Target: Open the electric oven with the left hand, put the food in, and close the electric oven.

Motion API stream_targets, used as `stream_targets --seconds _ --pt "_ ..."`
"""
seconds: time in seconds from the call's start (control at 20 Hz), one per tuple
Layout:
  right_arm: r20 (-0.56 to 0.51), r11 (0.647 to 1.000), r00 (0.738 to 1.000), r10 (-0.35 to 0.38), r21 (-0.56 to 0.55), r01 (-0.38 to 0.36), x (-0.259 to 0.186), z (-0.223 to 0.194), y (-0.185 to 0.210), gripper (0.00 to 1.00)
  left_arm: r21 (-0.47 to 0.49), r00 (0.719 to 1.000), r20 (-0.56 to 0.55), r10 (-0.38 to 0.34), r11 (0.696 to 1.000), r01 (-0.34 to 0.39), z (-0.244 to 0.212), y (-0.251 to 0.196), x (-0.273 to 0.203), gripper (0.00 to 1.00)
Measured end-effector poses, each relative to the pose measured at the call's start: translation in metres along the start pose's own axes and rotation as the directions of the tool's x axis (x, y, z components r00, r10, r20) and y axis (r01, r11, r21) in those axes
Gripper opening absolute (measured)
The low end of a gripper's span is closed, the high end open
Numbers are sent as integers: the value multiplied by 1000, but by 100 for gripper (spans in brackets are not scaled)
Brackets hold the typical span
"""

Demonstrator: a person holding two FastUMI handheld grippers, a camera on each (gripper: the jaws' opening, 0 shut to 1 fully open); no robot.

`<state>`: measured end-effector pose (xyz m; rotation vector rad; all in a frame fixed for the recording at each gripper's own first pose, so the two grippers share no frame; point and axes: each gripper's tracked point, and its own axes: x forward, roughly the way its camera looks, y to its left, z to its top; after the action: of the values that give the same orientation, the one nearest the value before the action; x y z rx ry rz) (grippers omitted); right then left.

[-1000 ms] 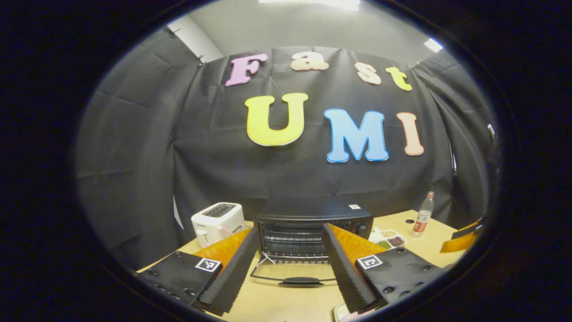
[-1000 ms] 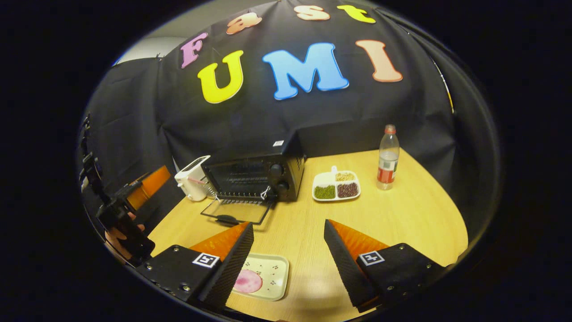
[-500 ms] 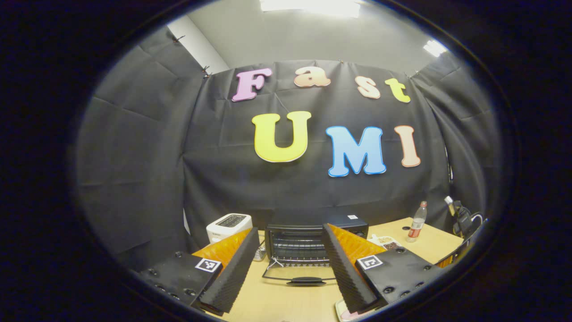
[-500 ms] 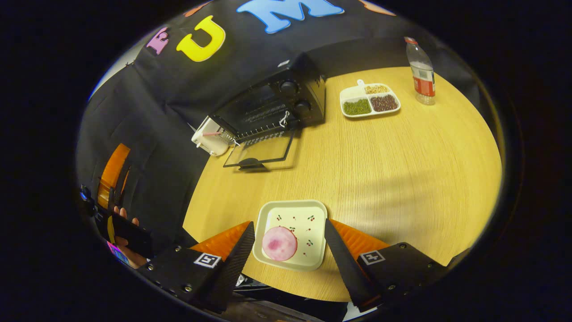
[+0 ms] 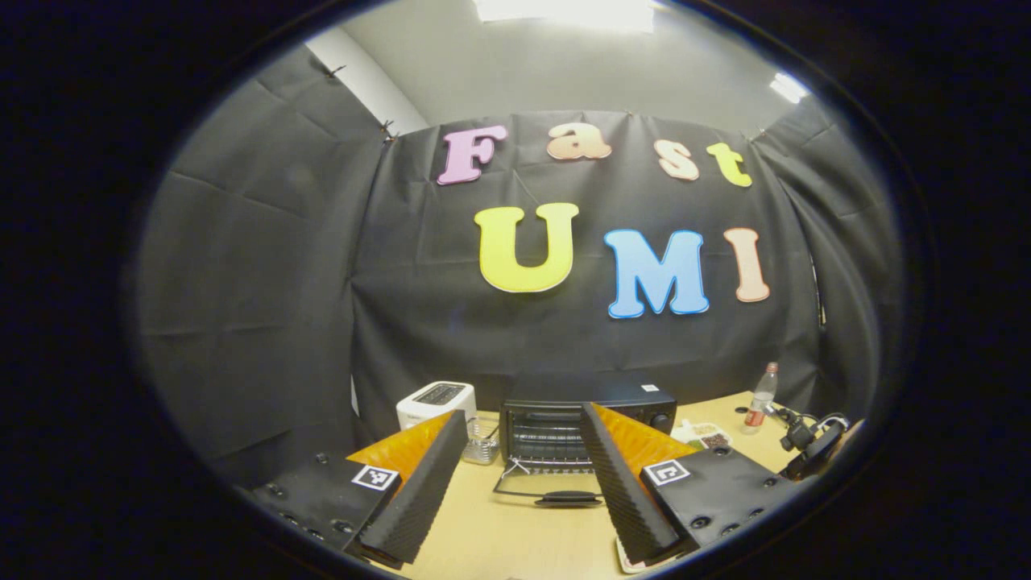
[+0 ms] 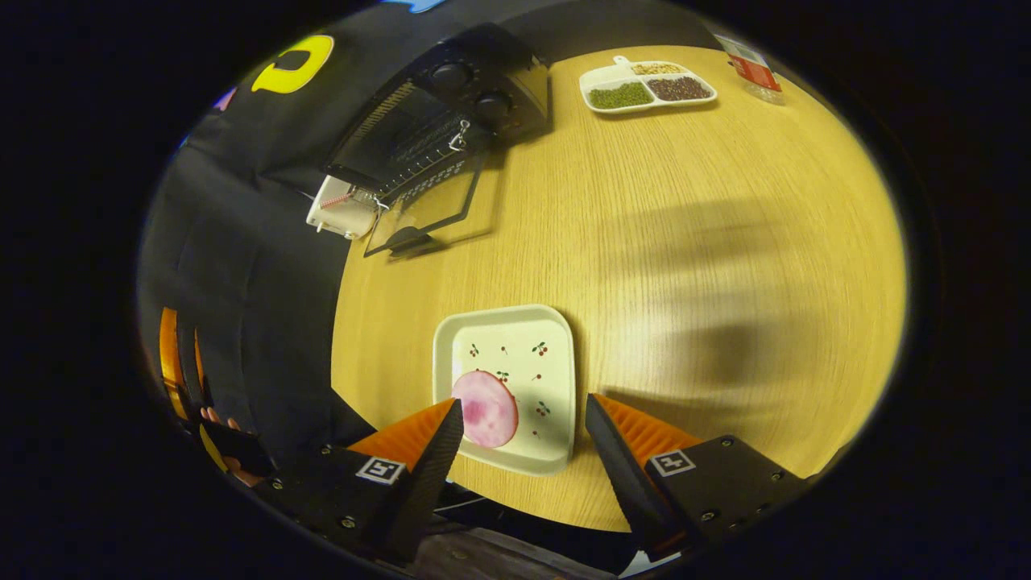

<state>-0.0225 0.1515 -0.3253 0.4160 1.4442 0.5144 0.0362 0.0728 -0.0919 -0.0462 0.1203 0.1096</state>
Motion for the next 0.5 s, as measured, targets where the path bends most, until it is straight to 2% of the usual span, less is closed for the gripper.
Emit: stream_targets --seconds 0.15,0.2,0.3,0.35,0.4,0.45,0.5 --pt "-46 999 998 -36 19 37 13 -3 -12 95 7 1000 -6 11 1000 -11 -3 4 -2 99" --pt "-62 998 997 -53 24 54 20 -7 -17 78 9 1000 -9 14 1000 -14 -4 6 -2 99" --pt "-78 998 996 -34 51 38 18 -5 -13 70 12 1000 -13 21 1000 -21 -6 8 -1 99" --pt "-87 996 994 -65 49 70 27 -9 -21 70 11 1000 -13 21 1000 -21 -7 8 0 99" --pt "-85 994 992 -89 54 94 21 -4 -27 55 9 1000 -16 22 1000 -22 -8 8 1 99" --pt "-87 994 993 -80 72 86 24 -6 -27 17 9 1000 -18 26 1000 -25 -9 10 2 99" --pt "-88 994 993 -73 76 80 21 -6 -27 17 7 999 -20 27 1000 -26 -9 10 4 99"
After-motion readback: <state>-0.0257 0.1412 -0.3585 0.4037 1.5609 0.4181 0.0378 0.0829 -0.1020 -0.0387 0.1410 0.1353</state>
